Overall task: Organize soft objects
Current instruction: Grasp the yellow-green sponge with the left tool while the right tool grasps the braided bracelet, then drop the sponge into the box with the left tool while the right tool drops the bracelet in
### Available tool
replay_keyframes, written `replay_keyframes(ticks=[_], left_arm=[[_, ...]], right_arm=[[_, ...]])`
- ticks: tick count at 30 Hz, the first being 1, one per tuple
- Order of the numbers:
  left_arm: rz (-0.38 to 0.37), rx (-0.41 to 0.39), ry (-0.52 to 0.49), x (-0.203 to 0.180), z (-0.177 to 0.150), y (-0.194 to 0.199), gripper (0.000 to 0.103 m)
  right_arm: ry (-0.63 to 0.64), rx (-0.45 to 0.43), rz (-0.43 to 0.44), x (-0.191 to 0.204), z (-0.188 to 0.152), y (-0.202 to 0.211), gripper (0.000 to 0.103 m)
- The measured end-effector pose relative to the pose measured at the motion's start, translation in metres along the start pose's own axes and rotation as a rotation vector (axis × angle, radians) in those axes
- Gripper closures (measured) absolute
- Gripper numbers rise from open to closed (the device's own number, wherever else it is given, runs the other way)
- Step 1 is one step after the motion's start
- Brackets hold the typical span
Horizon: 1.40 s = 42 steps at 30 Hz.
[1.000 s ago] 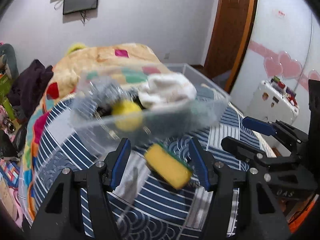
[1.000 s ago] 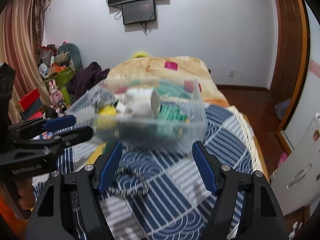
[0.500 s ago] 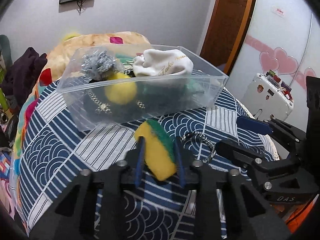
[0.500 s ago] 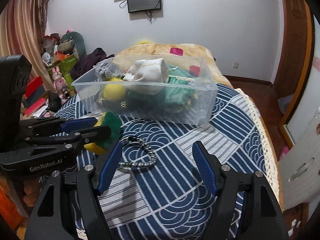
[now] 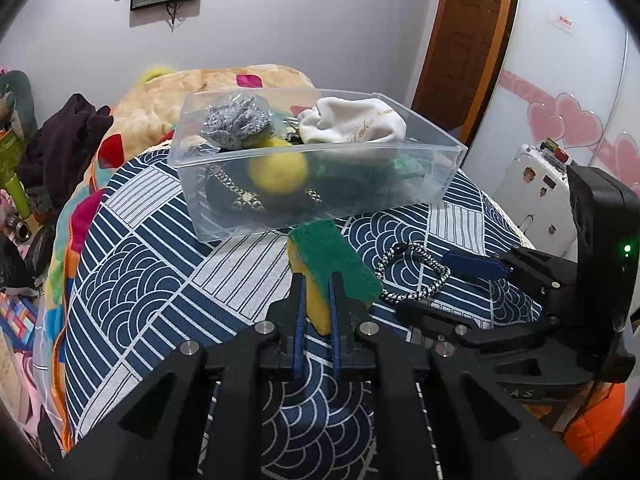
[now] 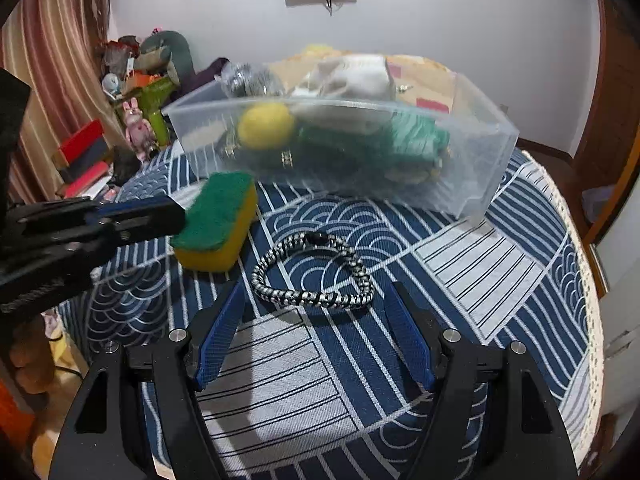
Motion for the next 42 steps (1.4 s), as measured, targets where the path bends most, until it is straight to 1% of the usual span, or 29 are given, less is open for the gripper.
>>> replay_keyframes(ticks=[1, 2, 3, 4, 5, 6, 7, 9, 12, 16, 17, 18, 20, 23, 27, 30, 34, 39, 42], left_arm=[[-0.005, 0.000, 0.004, -0.002, 0.000, 0.000, 0.091], [-0.014, -0.001, 0.011, -0.004, 0.001, 0.000, 0.085], [-0.018, -0.002, 0.016, -0.005, 0.001, 0.001, 0.074], [-0.024, -0.004, 0.021, -0.007, 0.002, 0.001, 0.066], [-0.025, -0.009, 0.022, -0.009, 0.004, 0.000, 0.048], [-0.017, -0.021, 0.019, -0.010, 0.005, 0.000, 0.040], [-0.011, -0.030, 0.013, -0.011, 0.005, 0.000, 0.040], [-0.002, -0.028, -0.016, -0.016, 0.005, -0.004, 0.040], [0.006, -0.012, -0.027, -0.019, 0.003, -0.013, 0.040], [0.027, 0.009, -0.035, -0.020, -0.002, -0.027, 0.040], [0.032, 0.015, -0.034, -0.020, -0.003, -0.030, 0.044], [0.035, 0.022, -0.032, -0.019, -0.005, -0.033, 0.057], [0.051, 0.034, -0.030, -0.017, -0.008, -0.037, 0.061], [0.040, 0.010, -0.017, -0.015, -0.006, -0.030, 0.065], [0.041, -0.038, -0.010, -0.012, 0.003, -0.016, 0.065], [0.037, -0.084, 0.003, -0.008, 0.018, -0.004, 0.065], [0.032, -0.144, 0.007, -0.005, 0.042, 0.006, 0.065], [0.051, -0.201, 0.000, -0.003, 0.073, 0.003, 0.065], [0.062, -0.206, -0.004, -0.003, 0.084, -0.007, 0.065]], right_arm=[[-0.001, -0.007, -0.003, 0.000, 0.001, 0.001, 0.037], [-0.001, -0.010, -0.007, -0.002, 0.001, 0.002, 0.045], [-0.002, -0.011, -0.010, -0.003, 0.002, 0.003, 0.052], [-0.006, -0.013, -0.013, -0.005, 0.002, 0.003, 0.054], [-0.010, -0.016, -0.018, -0.006, 0.003, 0.003, 0.059], [-0.011, -0.017, -0.025, -0.008, 0.003, 0.003, 0.066], [-0.011, -0.019, -0.031, -0.010, 0.003, 0.004, 0.069], [-0.024, -0.025, -0.035, -0.013, 0.004, 0.006, 0.079], [-0.036, -0.037, -0.045, -0.018, 0.004, 0.010, 0.084], [-0.044, -0.063, -0.054, -0.022, 0.007, 0.018, 0.087], [-0.047, -0.071, -0.056, -0.024, 0.008, 0.021, 0.087], [-0.050, -0.075, -0.057, -0.025, 0.009, 0.023, 0.087], [-0.056, -0.082, -0.057, -0.026, 0.009, 0.024, 0.087], [-0.057, -0.093, -0.059, -0.026, 0.013, 0.025, 0.087], [-0.055, -0.109, -0.058, -0.025, 0.018, 0.028, 0.087], [-0.051, -0.132, -0.060, -0.025, 0.028, 0.032, 0.087], [-0.049, -0.189, -0.070, -0.029, 0.046, 0.042, 0.087], [-0.041, -0.247, -0.094, -0.037, 0.069, 0.047, 0.087], [-0.041, -0.275, -0.103, -0.040, 0.082, 0.045, 0.087]])
Point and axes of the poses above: each gripper's, at about its wrist camera, not at the fingertips, and y roughly against the way its jaws point, x to its left, z to its top, the point moved 4 cm from there along -y, roughly the way its jaws point, and after that the axes turned 15 degrees about -x, right-handed, at the moved point
